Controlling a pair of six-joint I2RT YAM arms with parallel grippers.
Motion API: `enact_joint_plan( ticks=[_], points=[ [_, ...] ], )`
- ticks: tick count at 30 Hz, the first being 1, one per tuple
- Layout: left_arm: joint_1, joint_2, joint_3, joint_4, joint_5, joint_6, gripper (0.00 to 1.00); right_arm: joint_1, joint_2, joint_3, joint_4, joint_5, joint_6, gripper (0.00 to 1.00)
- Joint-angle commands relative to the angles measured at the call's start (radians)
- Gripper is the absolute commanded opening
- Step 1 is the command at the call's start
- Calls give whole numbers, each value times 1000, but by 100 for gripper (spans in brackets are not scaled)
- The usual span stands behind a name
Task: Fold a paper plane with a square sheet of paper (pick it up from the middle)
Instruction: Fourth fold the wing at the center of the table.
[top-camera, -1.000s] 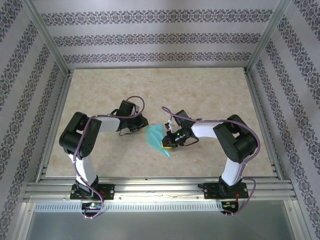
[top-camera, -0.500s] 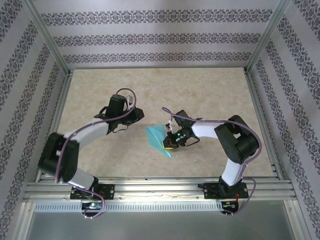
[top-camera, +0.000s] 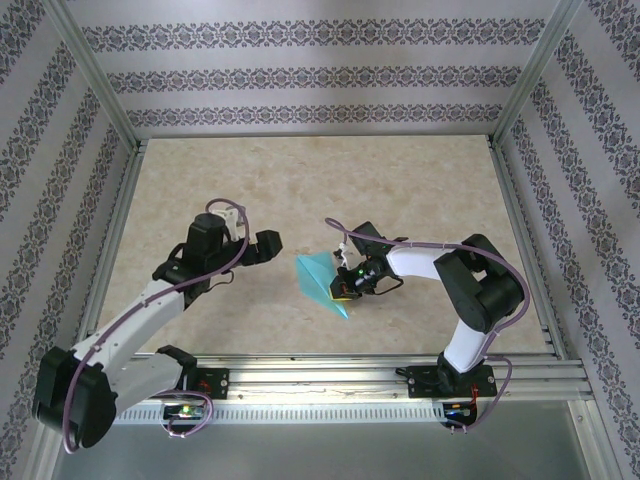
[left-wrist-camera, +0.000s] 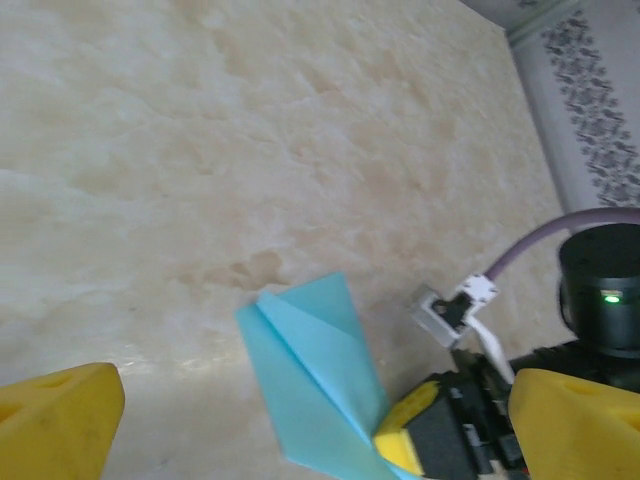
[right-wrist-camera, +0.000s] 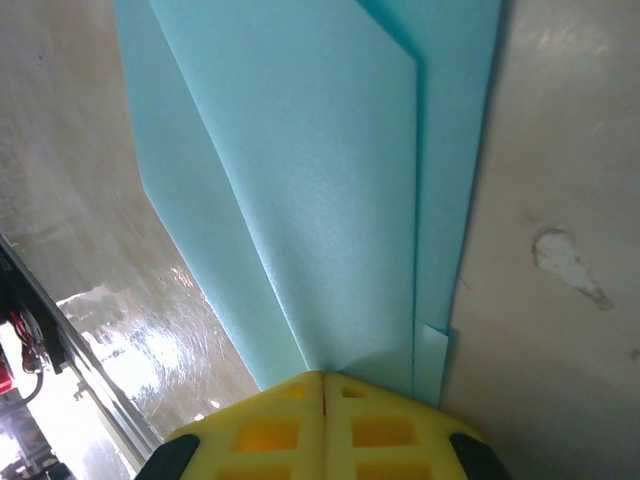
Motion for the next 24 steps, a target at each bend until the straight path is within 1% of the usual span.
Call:
enact_joint_plan(
  ticks=[1,2,4,6,7,8,11,12,15,17,19,21,22,23,24],
  points=[
    [11,-59,-21,-68,-102,31,99,-9,38,5,-111,65,-42,0],
    [14,-75,-27,-63,-88,50,99,-10,37,6,-109,66,-41,0],
    [16,-101,-58,4,-5,117,99,-9,31,4,-96,69,-38,0],
    [18,-107,-87,80,32,66,100,-12,33,8,-95,68,-39,0],
    [17,-92,-96,129,77,40,100,-12,38,12,-94,65,-41,0],
    [18,-65,-96,169,115,20,98,-13,41,17,-96,62,-43,0],
    [16,90,-64,274,254,-36,80,-14,44,18,-94,57,-44,0],
    [15,157,-43,294,300,-43,70,-15,49,20,-88,48,-42,0],
    [-4,341,13,359,374,-58,50,-17,71,41,-113,43,-51,0],
    [-15,438,51,386,399,-71,43,-17,64,39,-118,49,-51,0],
    [-30,517,86,424,419,-82,33,-18,55,35,-119,48,-46,0],
    [-45,583,118,451,424,-94,28,-18,55,36,-122,50,-43,0],
    [-52,622,138,457,432,-99,21,-19,55,36,-121,52,-42,0],
    [-56,650,154,463,441,-103,17,-20,57,36,-120,53,-39,0],
    [-61,677,166,475,450,-110,16,-20,57,39,-123,55,-37,0]
  ],
)
